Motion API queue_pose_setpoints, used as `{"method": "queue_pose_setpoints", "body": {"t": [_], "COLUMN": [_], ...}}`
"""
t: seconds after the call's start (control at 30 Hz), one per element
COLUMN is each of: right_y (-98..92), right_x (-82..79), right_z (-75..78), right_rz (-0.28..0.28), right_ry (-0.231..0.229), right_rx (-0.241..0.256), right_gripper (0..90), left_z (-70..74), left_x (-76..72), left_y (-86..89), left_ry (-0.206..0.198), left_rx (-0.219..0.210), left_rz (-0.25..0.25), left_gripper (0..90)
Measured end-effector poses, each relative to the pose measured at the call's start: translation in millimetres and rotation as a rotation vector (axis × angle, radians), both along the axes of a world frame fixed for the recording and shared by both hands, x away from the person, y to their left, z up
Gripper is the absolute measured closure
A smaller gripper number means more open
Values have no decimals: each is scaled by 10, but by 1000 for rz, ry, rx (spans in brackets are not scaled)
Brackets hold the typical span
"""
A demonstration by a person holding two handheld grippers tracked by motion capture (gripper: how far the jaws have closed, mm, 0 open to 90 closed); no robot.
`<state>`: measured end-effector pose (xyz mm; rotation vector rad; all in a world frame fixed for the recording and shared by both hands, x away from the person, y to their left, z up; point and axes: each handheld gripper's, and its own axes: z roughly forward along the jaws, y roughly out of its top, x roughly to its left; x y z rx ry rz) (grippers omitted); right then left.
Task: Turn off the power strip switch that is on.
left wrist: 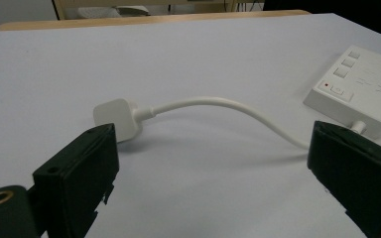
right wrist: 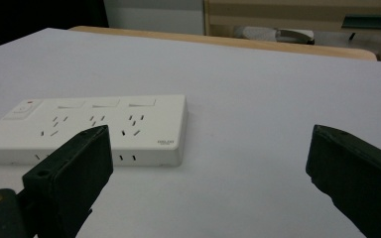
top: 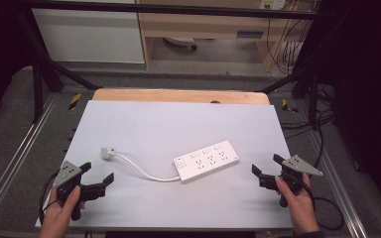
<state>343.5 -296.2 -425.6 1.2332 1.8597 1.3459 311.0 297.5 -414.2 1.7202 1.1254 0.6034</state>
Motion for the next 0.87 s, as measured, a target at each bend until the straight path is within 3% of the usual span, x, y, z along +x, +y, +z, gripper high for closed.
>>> {"method": "queue_pose_setpoints", "body": {"t": [0.4,0.57,0.7,0.87], "right_y": [129,240,329,425], "right_x": [26,73,129,194], "right_z": [-180,-230,-257,-278], "right_rz": [55,91,115,96], "right_ry": [80,105,124,136], "right_rx": [-27,-68,-52,-89], "right_gripper": [40,38,39,46], "left_z": [5,5,3,8], "left_x": [-3,0,2,-3], "left_y": [-11,-13,-20,-20], "left_ry": [-2,-2,-3,-5], "left_rx": [0,0,5,-1], "left_rz": [-5,-9,-13,-11], "left_gripper": [57,57,57,57]}}
